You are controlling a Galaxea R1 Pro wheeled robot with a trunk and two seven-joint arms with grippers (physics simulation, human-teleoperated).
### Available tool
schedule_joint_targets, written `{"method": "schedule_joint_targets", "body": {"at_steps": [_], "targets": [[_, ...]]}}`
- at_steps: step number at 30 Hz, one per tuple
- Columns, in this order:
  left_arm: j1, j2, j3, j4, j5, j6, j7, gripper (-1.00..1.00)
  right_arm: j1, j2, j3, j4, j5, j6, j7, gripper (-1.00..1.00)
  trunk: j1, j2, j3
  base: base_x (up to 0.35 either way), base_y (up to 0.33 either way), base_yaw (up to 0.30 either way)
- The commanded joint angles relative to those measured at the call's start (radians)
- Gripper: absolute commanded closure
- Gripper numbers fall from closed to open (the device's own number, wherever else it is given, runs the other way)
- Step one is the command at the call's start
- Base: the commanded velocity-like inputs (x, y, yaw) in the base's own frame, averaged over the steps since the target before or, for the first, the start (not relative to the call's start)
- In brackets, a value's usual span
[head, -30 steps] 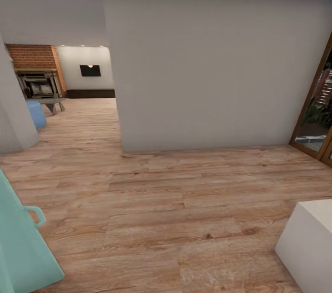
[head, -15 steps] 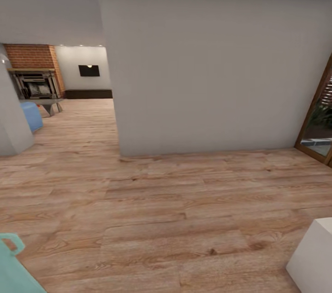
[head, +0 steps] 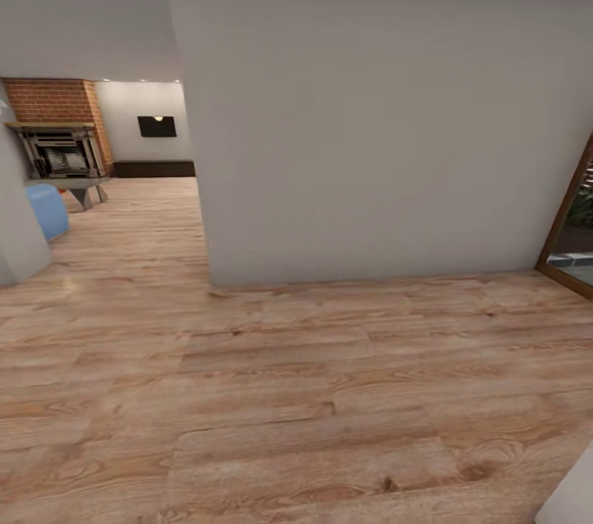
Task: Move the two storage containers from the living room to the garage. In the garage, place one container on the floor and stack the other container on top of it (either order is fine).
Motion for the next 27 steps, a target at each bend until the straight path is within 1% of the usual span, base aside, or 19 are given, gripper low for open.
{"method": "schedule_joint_targets", "body": {"at_steps": [1, 10, 27], "targets": [[0.0, 0.0, 0.001, 0.0, 0.002, -0.002, 0.0, -1.0, -0.001, 0.001, 0.008, 0.002, -0.009, -0.004, -0.002, -1.0, 0.001, 0.0, -0.001, 0.322, 0.0, 0.0], [0.0, 0.0, 0.001, 0.0, 0.002, -0.002, 0.0, -1.0, -0.001, 0.001, 0.008, 0.002, -0.009, -0.004, -0.002, -1.0, 0.001, 0.0, -0.001, 0.232, 0.0, 0.0], [0.0, 0.0, 0.001, 0.0, 0.002, -0.002, 0.0, -1.0, -0.001, 0.001, 0.009, 0.002, -0.009, -0.004, -0.002, -1.0, 0.001, 0.0, -0.001, 0.168, 0.0, 0.0]]}}
